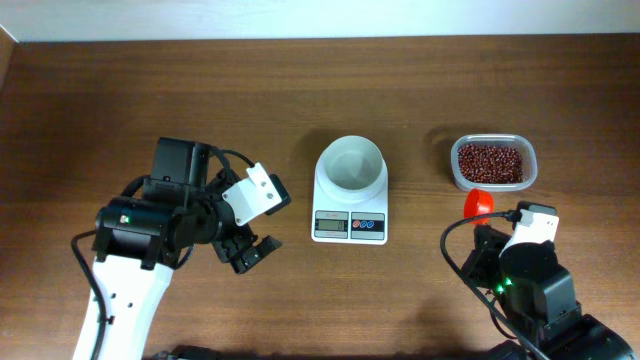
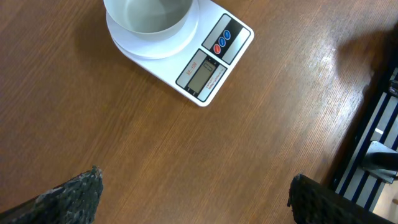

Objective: Scoop and weigh 50g on scale
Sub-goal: 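Raise the scoop and lower it into the bean tub with right gripper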

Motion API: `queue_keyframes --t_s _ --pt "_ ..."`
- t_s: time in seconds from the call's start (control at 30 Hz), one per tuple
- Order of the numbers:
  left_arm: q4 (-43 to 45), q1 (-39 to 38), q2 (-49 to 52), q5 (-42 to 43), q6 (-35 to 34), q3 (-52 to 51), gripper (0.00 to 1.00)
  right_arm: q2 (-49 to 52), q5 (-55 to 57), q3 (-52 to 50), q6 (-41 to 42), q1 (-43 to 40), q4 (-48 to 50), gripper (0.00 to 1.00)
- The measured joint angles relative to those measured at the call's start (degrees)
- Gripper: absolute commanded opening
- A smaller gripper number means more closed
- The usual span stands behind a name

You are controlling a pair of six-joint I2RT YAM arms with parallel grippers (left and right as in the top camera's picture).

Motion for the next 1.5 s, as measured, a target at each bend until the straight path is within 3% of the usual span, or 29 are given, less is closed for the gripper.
queue_keyframes --t_s 0.33,0.67,0.97,1.2,1.5 --pt "-0.13 0.0 0.0 0.0 0.0 0.0 0.99 4.31 0.83 4.94 -13.14 0.0 -0.74 0.04" --pt "-0.15 0.0 0.0 -0.24 0.0 0.0 0.99 20.02 8.61 22.23 -15.61 -0.04 -12.04 0.04" --pt "-0.15 0.0 0.0 -0.35 0.0 0.0 0.99 34.34 18.27 24.61 -16.35 -0.33 -13.14 0.04" --pt "-0.15 0.0 0.0 -0.42 -0.02 0.0 0.99 44.19 20.52 24.65 -18.78 -10.03 -8.04 0.04" --pt "-0.17 0.0 0.0 -0.44 0.0 0.0 0.99 50.9 6.8 24.65 -29.64 -20.65 2.47 0.04"
